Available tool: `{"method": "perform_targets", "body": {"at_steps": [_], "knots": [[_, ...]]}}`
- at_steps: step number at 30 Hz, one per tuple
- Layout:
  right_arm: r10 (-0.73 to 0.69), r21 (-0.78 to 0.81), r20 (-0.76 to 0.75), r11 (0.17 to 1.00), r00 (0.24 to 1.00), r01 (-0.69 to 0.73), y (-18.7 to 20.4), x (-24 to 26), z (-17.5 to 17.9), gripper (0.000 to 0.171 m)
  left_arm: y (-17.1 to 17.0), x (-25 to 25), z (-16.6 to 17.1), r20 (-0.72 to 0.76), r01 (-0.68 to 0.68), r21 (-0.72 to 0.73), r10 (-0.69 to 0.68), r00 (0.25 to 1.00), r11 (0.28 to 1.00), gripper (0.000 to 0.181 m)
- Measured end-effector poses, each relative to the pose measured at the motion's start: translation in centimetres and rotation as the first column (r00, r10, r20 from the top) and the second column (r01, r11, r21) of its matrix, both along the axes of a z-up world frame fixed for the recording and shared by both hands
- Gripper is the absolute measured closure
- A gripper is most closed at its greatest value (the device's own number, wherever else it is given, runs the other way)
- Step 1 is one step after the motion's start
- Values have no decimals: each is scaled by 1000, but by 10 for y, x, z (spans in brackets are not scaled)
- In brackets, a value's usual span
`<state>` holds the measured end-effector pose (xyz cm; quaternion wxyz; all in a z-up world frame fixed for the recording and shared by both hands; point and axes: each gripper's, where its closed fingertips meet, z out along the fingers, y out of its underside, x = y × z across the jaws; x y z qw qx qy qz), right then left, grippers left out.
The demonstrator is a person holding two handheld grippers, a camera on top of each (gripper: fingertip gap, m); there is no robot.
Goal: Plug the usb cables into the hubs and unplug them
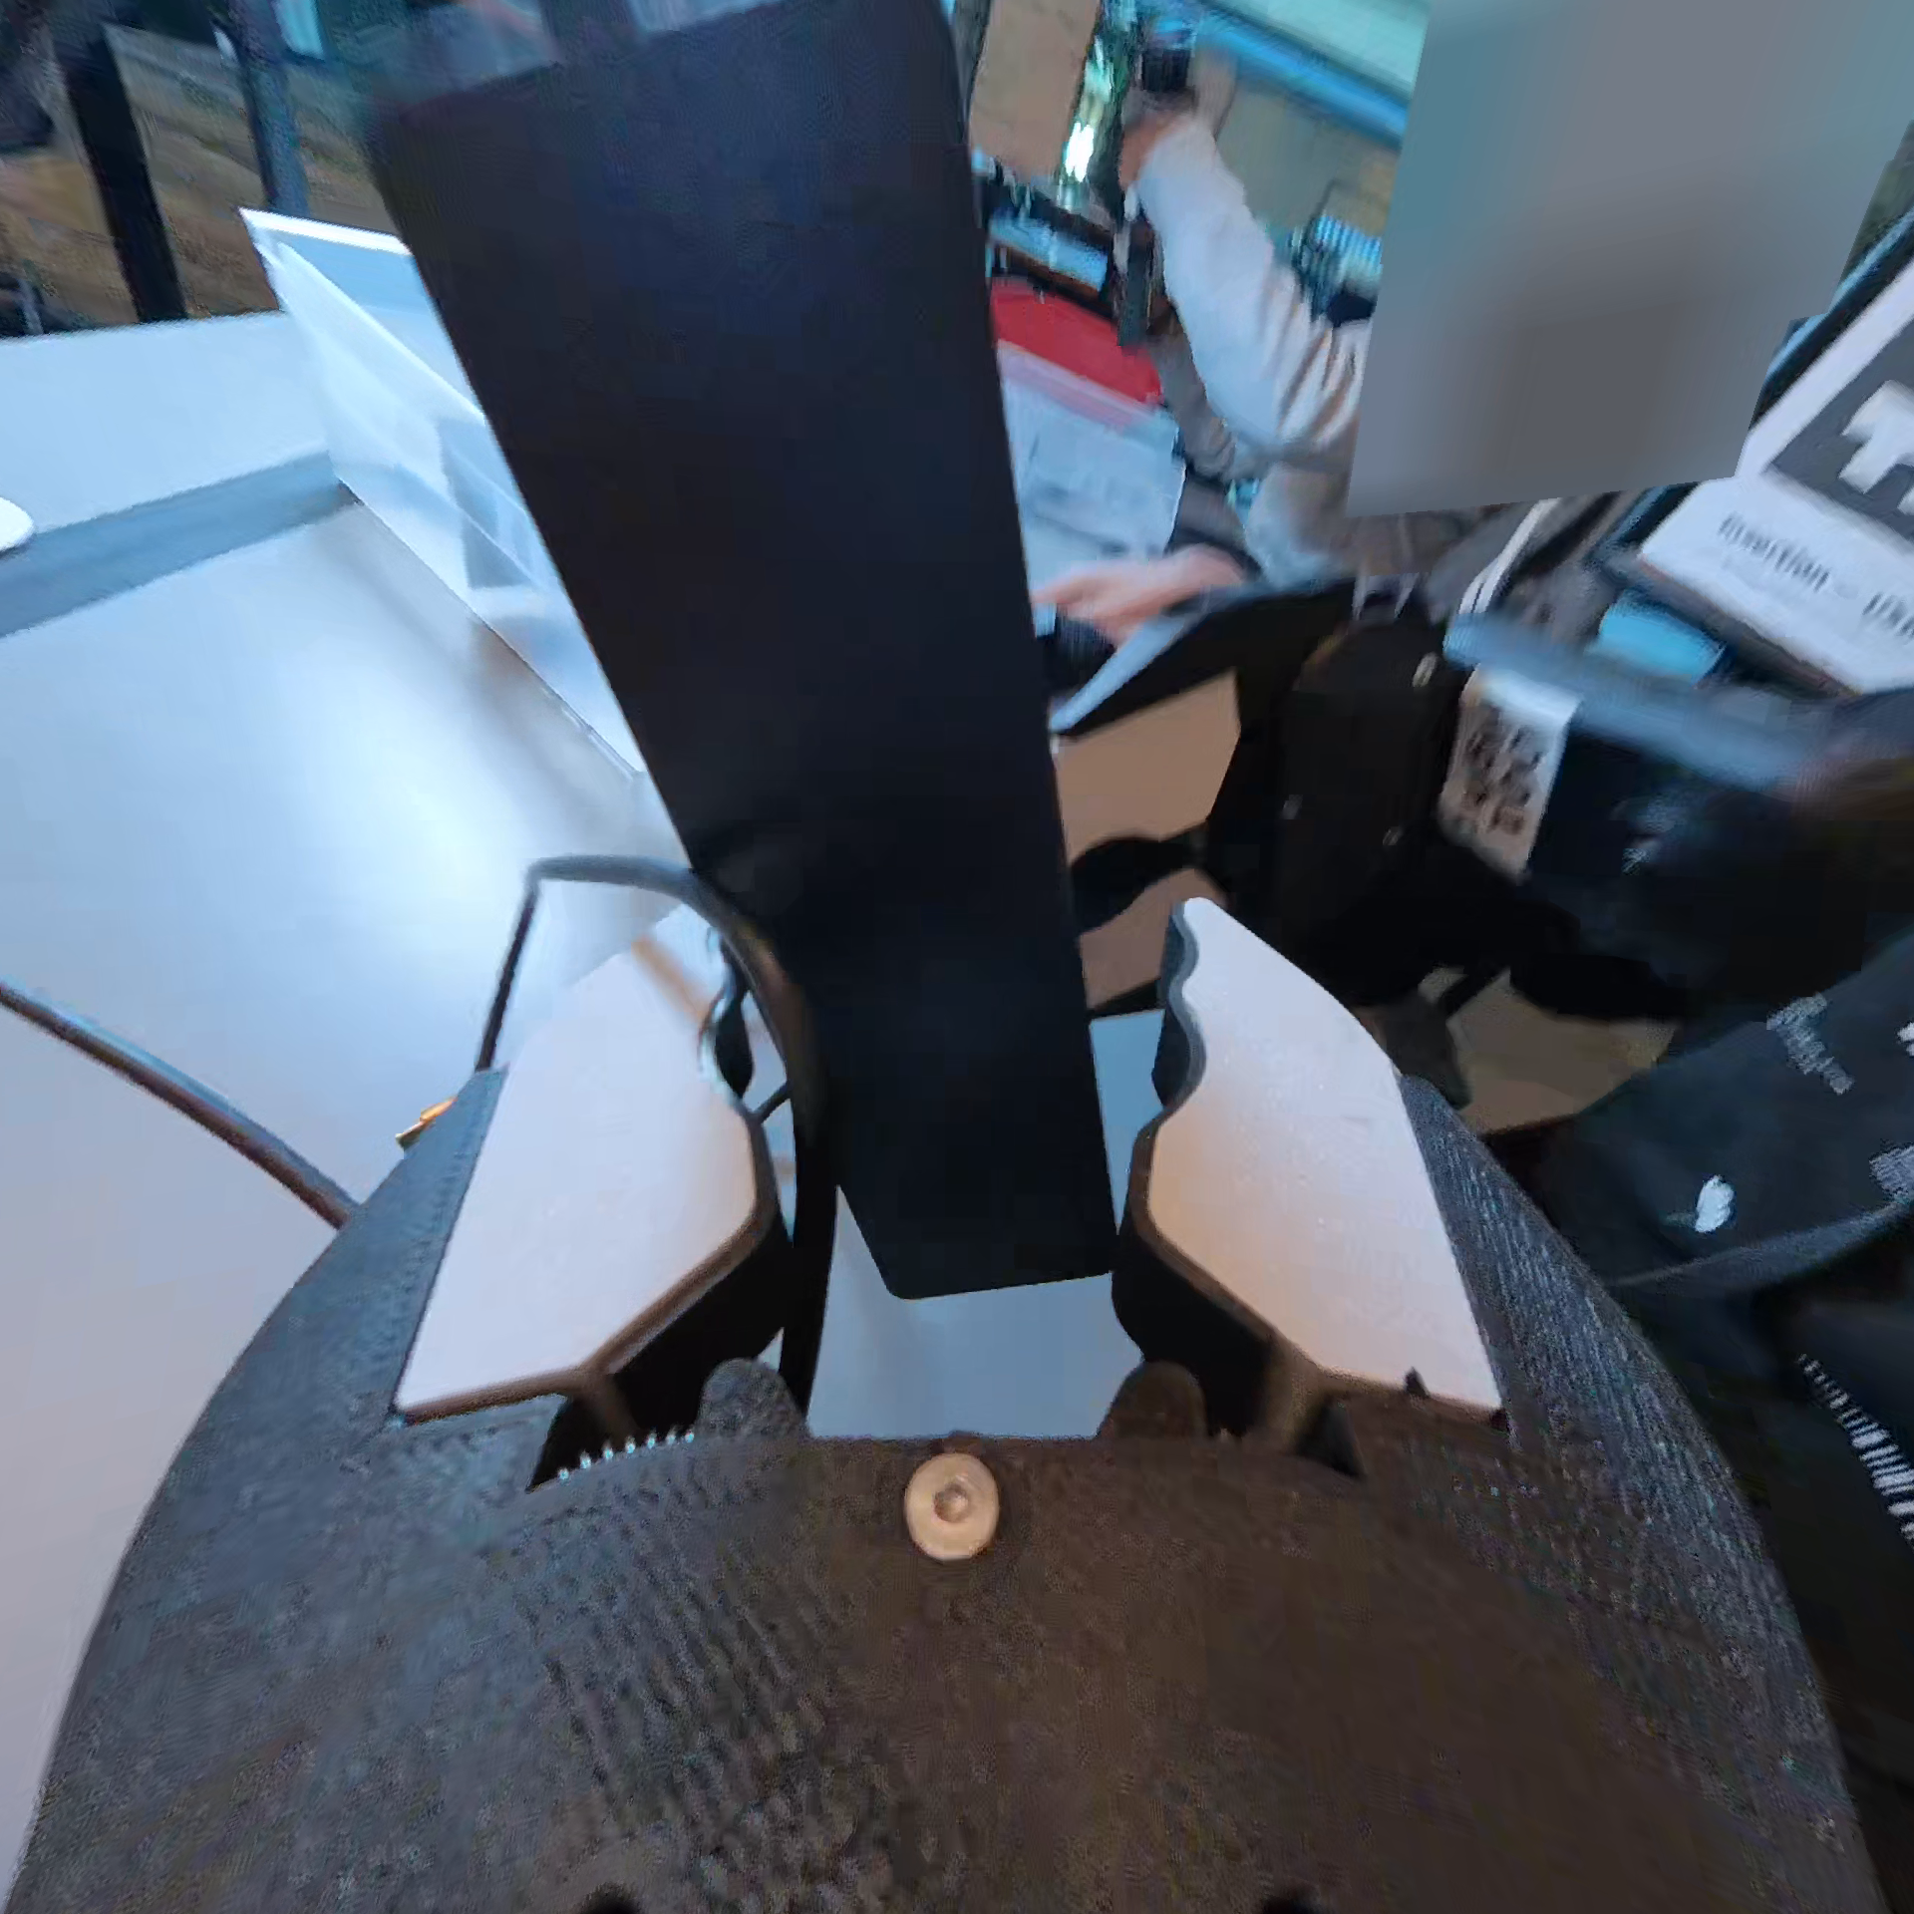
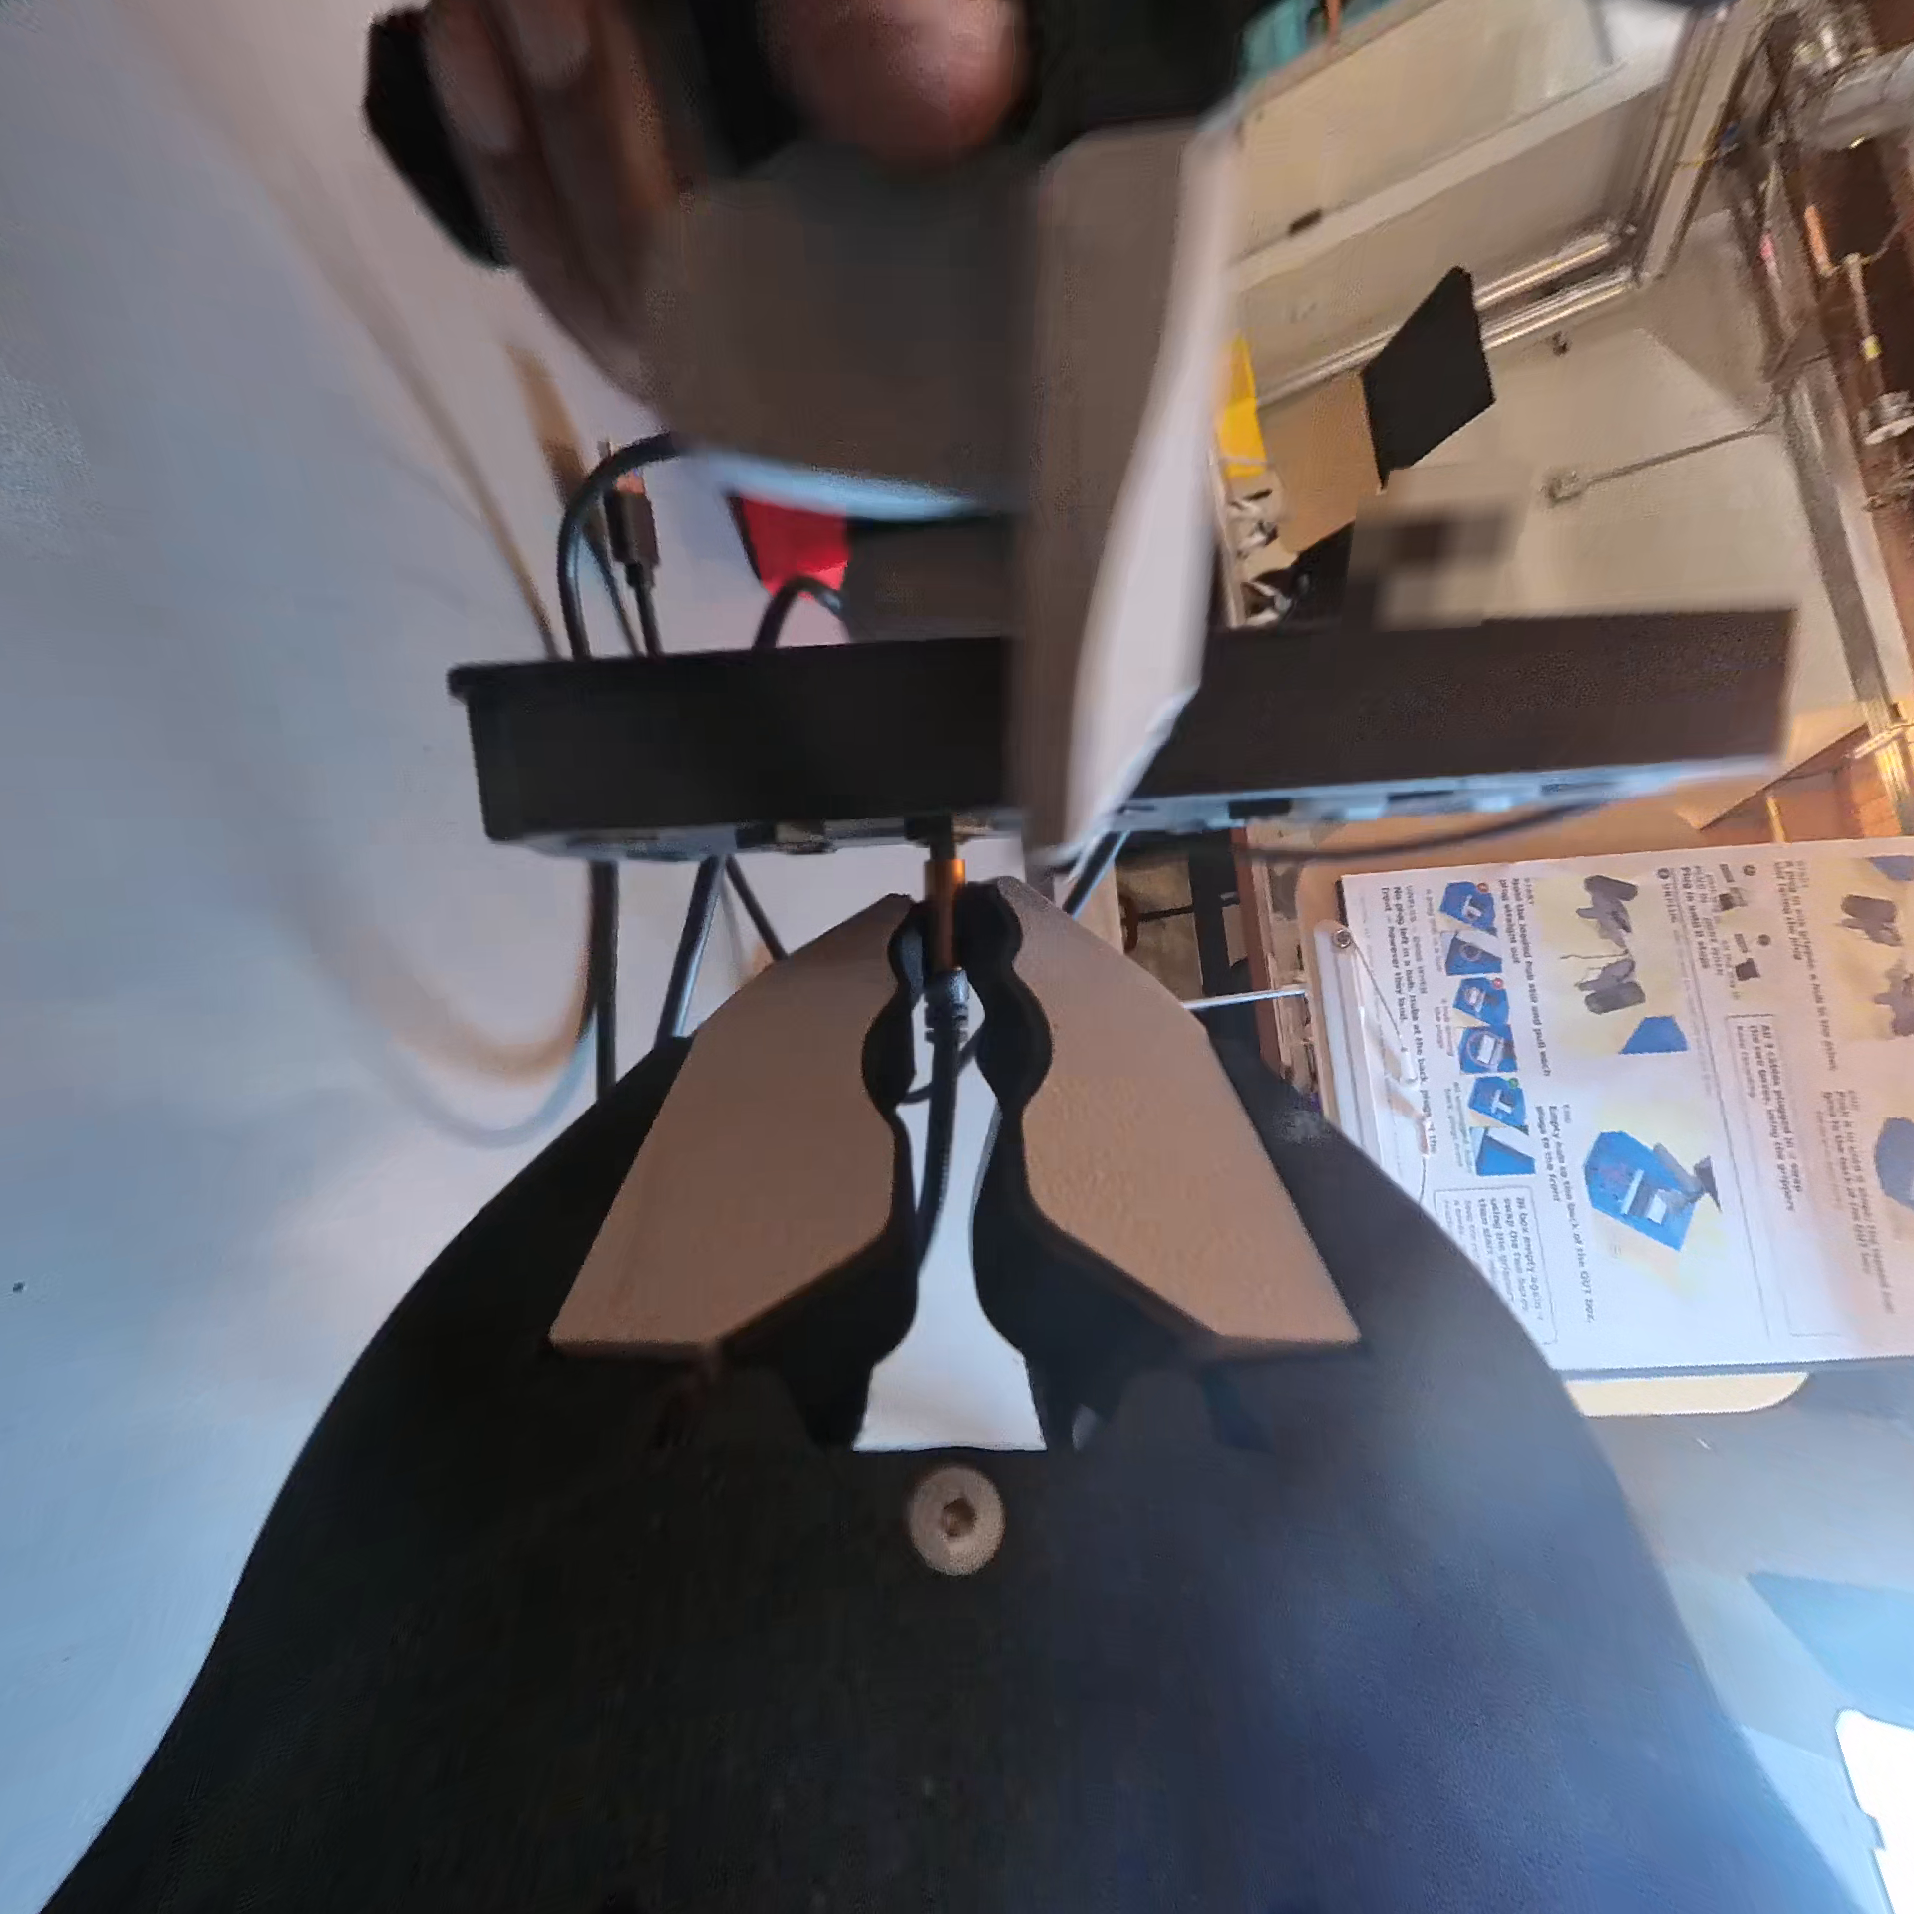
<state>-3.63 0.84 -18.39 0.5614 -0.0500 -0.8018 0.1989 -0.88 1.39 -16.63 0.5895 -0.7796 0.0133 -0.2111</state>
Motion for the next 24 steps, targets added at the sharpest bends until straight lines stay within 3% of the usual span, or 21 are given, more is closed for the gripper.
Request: {"method": "perform_targets", "body": {"at_steps": [4, 6, 8, 11, 15, 18, 21, 24], "knots": [[28, 9, -52, 1000, 998, -28, 1, 5, 10, 163, 3, 9, -13, -183, 15, -66, -27, 983, 998, 114], [-25, 27, -51, 999, 998, 26, 24, 2, 14, 163, -5, -7, -6, -185, -24, -54, 14, 983, 998, 114], [-66, -29, -61, 998, 996, 64, 57, 3, 28, 163, -23, -36, 10, -97, -86, -8, 85, 992, 996, 114], [-167, -142, -158, 979, 973, 145, 96, 10, 76, 163, -37, -63, 22, -77, -164, 44, 167, 983, 986, 114], [-274, -308, -301, 934, 913, 179, 141, 23, 153, 164, -32, -59, 21, -54, -157, 47, 160, 986, 986, 113], [-337, -390, -361, 902, 869, 187, 171, 30, 190, 163, -26, -52, 15, -65, -141, 33, 143, 988, 989, 114], [-424, -419, -339, 867, 840, 269, 210, 23, 187, 163, -23, -48, 13, -73, -130, 38, 133, 988, 991, 114], [-562, -421, -148, 781, 814, 462, 258, 5, 138, 164, -22, -45, 15, -51, -120, 48, 123, 991, 992, 115]]}}
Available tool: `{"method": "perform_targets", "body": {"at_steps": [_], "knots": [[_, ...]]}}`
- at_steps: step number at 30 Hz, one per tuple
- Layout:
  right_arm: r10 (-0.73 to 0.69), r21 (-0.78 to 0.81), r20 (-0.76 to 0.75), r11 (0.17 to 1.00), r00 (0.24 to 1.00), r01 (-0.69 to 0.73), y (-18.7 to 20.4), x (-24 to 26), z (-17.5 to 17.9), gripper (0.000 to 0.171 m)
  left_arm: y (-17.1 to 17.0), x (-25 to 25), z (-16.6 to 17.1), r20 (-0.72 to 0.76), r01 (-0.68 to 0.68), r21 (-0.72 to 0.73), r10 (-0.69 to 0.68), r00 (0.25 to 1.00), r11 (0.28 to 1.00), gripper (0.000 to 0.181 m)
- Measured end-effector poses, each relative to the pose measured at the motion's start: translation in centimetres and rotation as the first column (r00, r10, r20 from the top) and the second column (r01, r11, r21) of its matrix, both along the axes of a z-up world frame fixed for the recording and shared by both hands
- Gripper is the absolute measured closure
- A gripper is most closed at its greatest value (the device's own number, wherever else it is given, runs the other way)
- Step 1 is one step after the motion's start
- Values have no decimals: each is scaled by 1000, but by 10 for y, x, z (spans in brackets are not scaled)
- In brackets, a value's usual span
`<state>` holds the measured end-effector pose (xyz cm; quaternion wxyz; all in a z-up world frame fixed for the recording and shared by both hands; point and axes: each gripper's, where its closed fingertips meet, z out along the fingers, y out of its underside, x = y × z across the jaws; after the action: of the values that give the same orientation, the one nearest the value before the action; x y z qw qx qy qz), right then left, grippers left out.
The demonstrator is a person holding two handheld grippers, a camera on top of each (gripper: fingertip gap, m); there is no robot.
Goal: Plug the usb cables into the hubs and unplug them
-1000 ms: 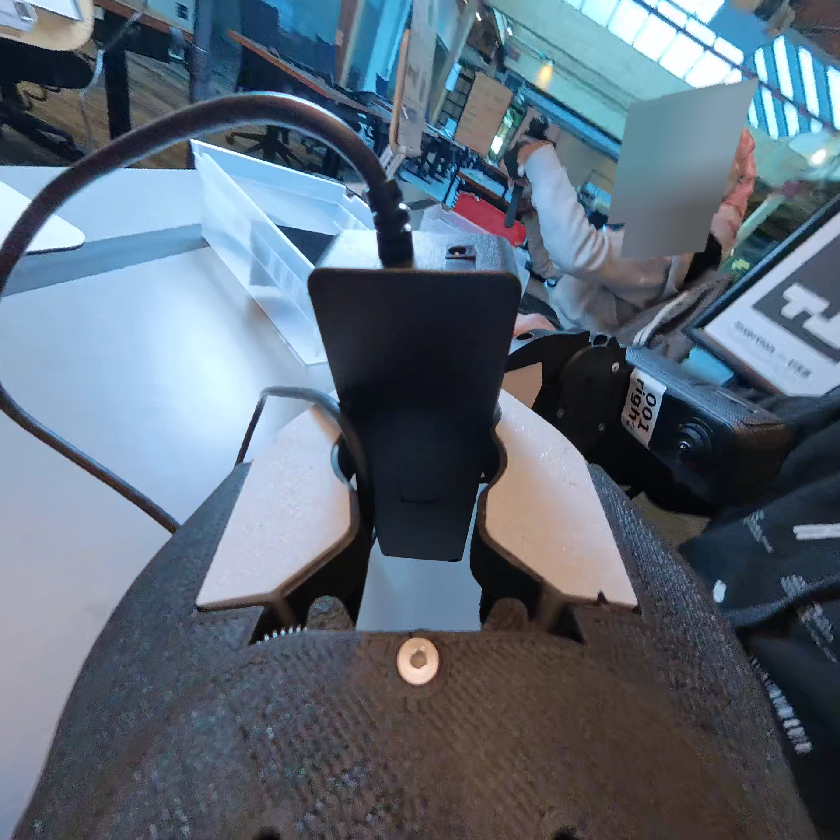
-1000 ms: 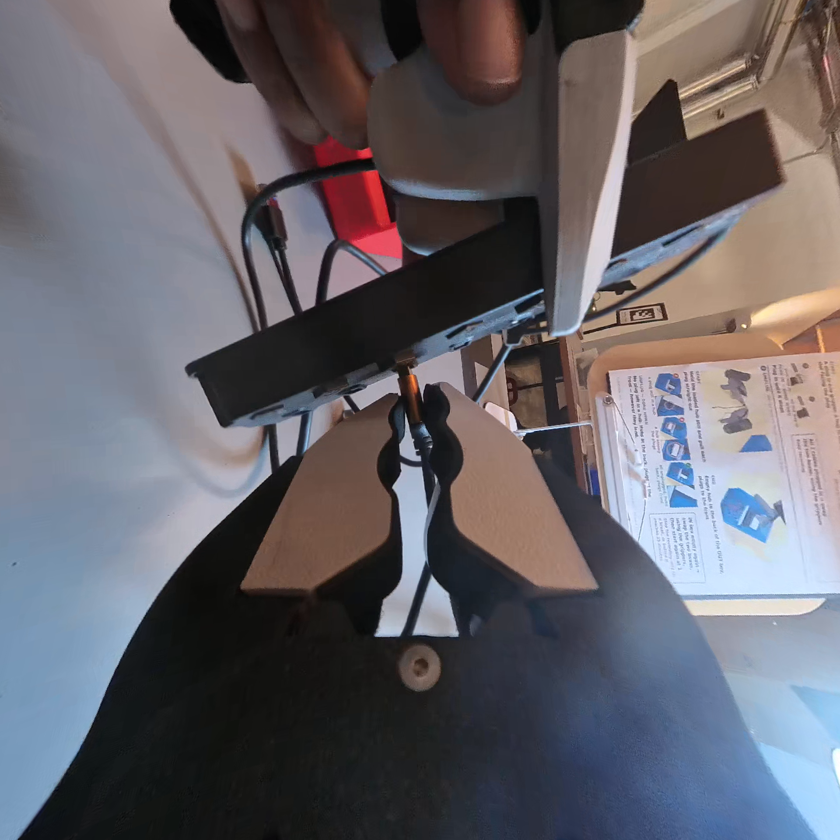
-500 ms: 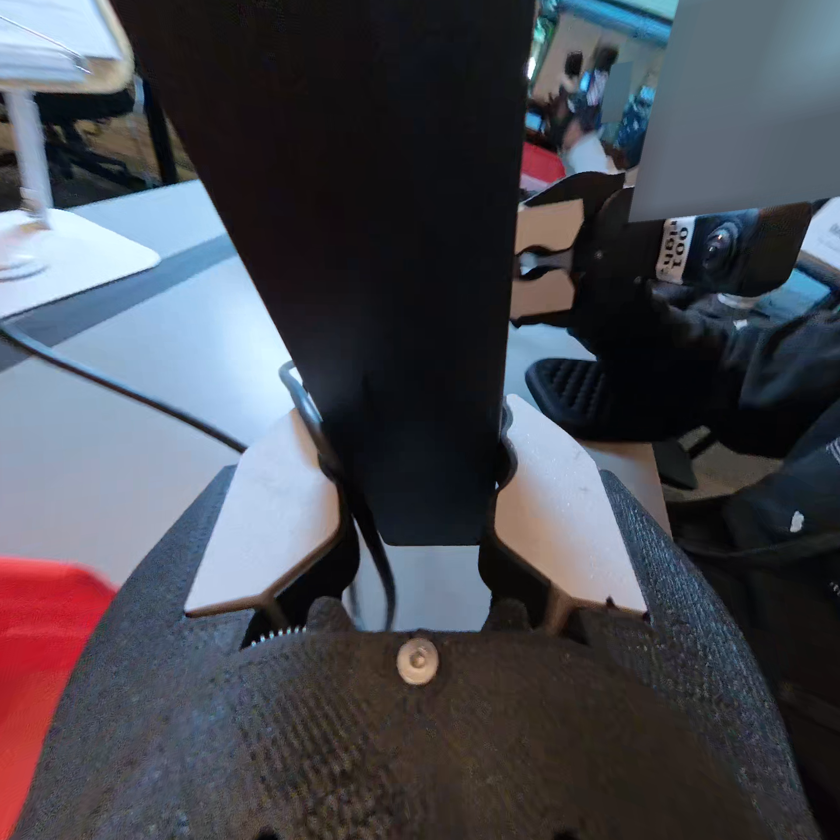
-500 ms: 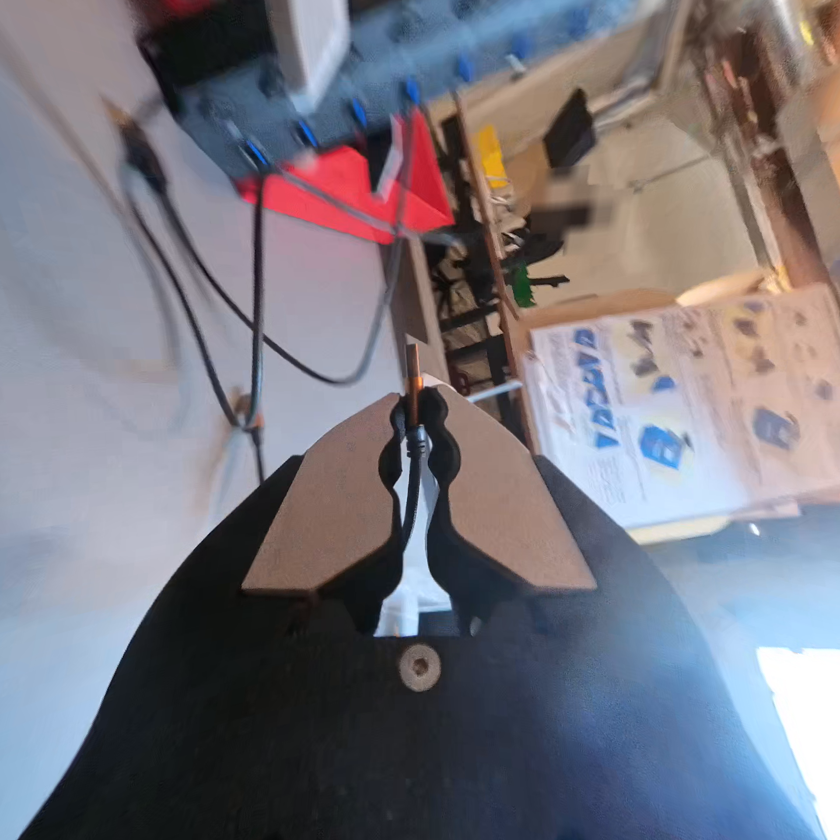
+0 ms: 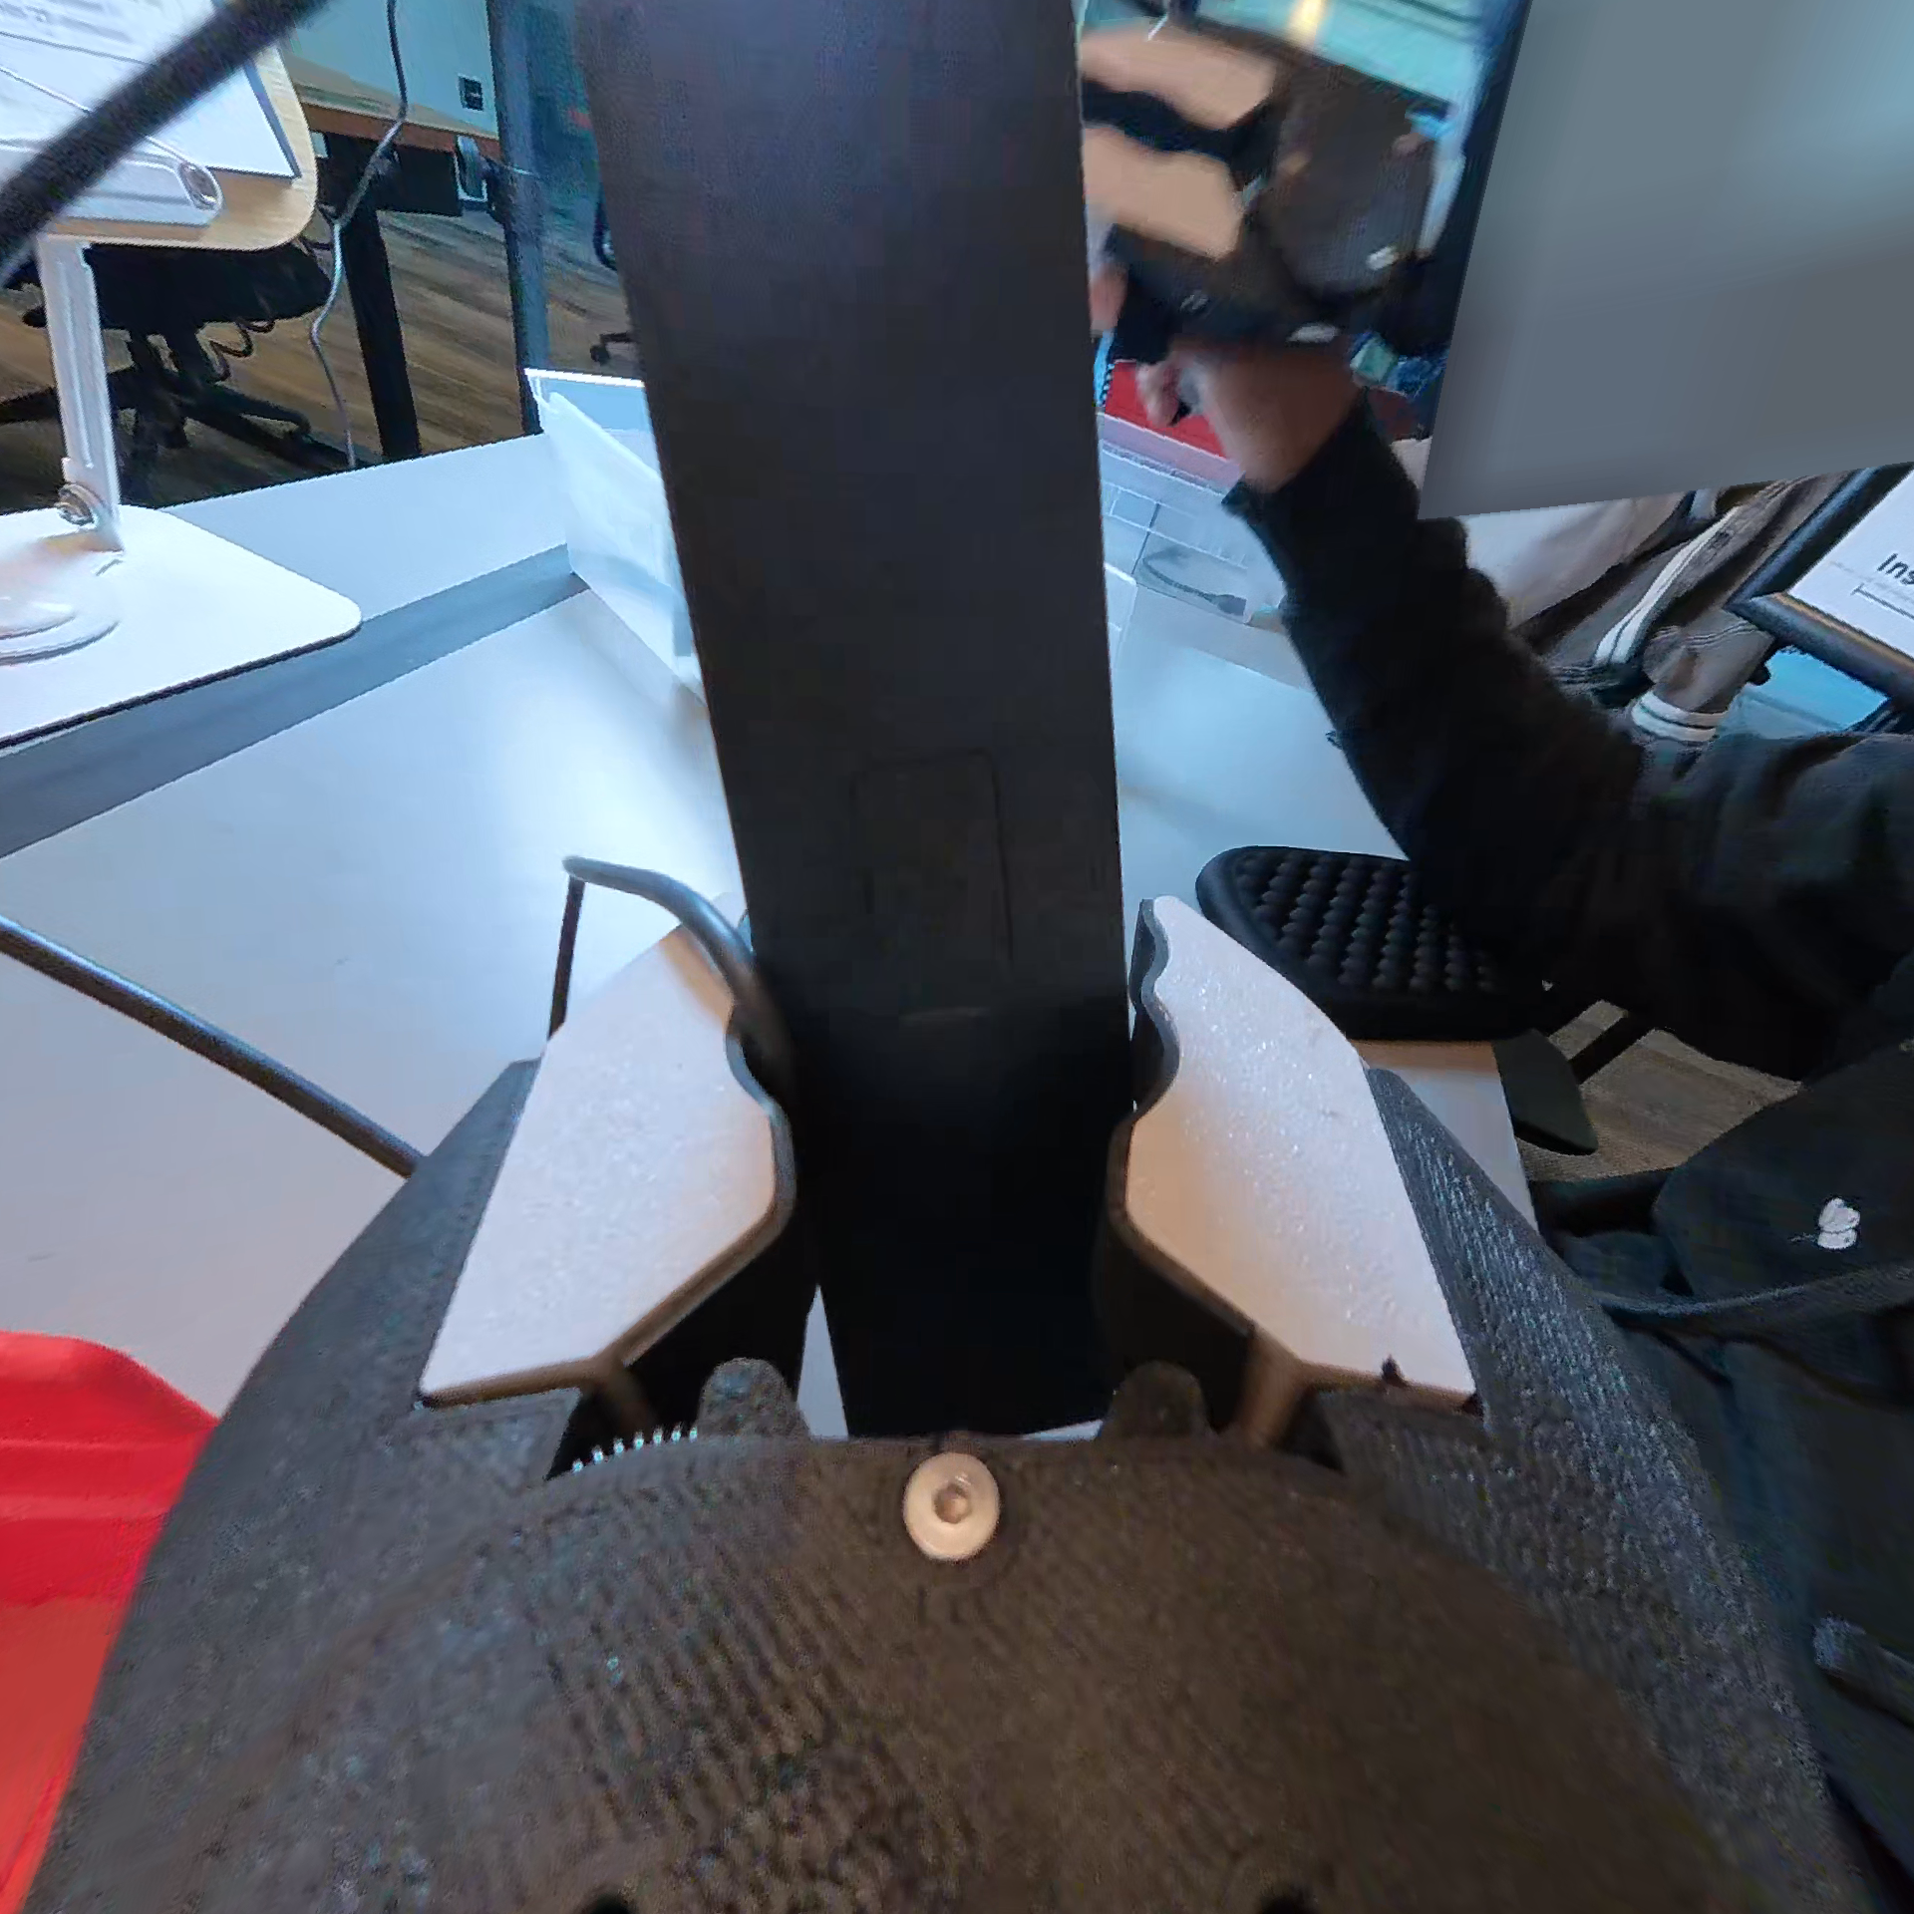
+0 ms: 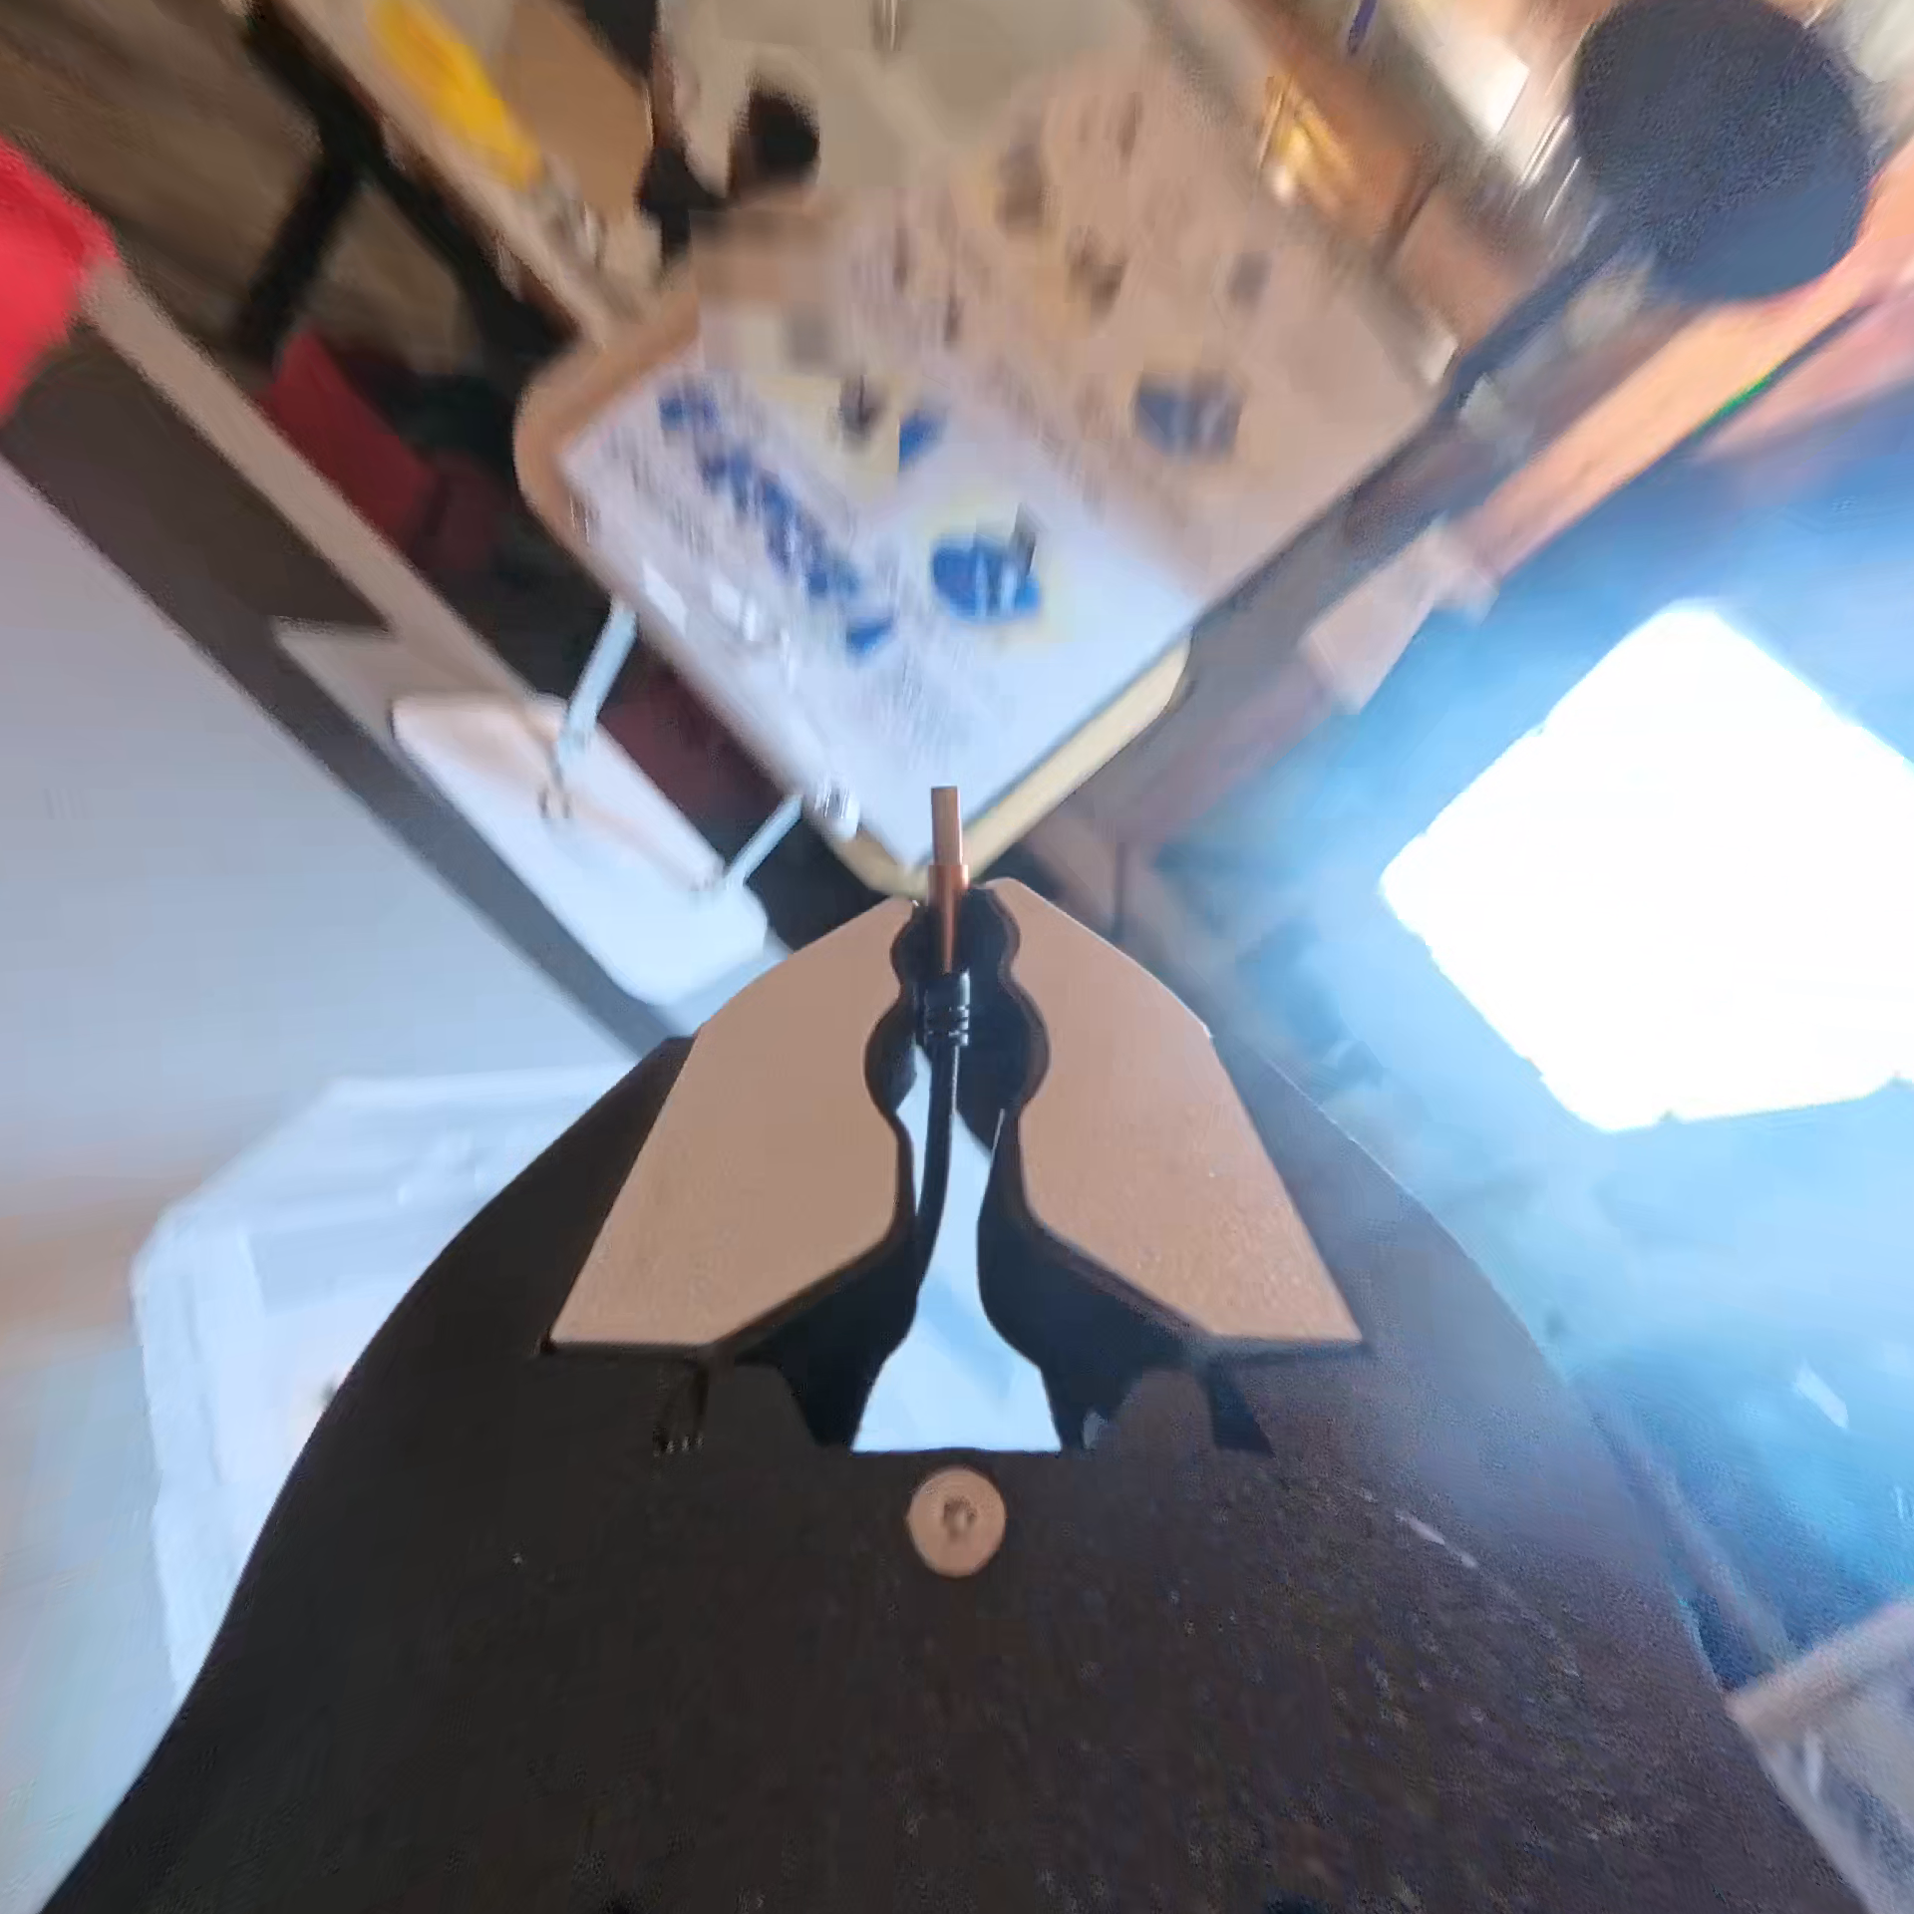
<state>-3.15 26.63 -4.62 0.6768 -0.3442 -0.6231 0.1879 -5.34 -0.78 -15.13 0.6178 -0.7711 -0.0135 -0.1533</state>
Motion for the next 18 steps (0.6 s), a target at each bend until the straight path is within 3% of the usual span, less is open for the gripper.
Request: {"method": "perform_targets", "body": {"at_steps": [1, 3, 5, 7, 12, 18], "knots": [[-43, -29, 59, 999, 997, 45, 13, -4, -18, 163, 0, 2, 0, 10, 8, -1, -8, 1000, 1000, 115], [-62, -75, 115, 995, 991, 71, 23, -7, -41, 144, 2, 5, 0, 12, 19, 1, -19, 1000, 1000, 115], [-46, -108, 143, 992, 989, 61, 19, -7, -48, 129, 4, 9, -2, 9, 31, -8, -31, 999, 999, 115], [19, -110, 137, 994, 990, -4, 2, -6, -43, 125, 6, 13, -5, 6, 43, -26, -43, 999, 999, 115], [360, 84, 218, 919, 907, -385, -117, 6, -42, 123, 13, 24, -21, 74, 71, -120, -62, 995, 990, 115], [312, 455, 545, 670, 778, -587, -228, 9, -107, 113, 19, 38, -56, 183, 118, -306, -63, 981, 945, 114]]}}
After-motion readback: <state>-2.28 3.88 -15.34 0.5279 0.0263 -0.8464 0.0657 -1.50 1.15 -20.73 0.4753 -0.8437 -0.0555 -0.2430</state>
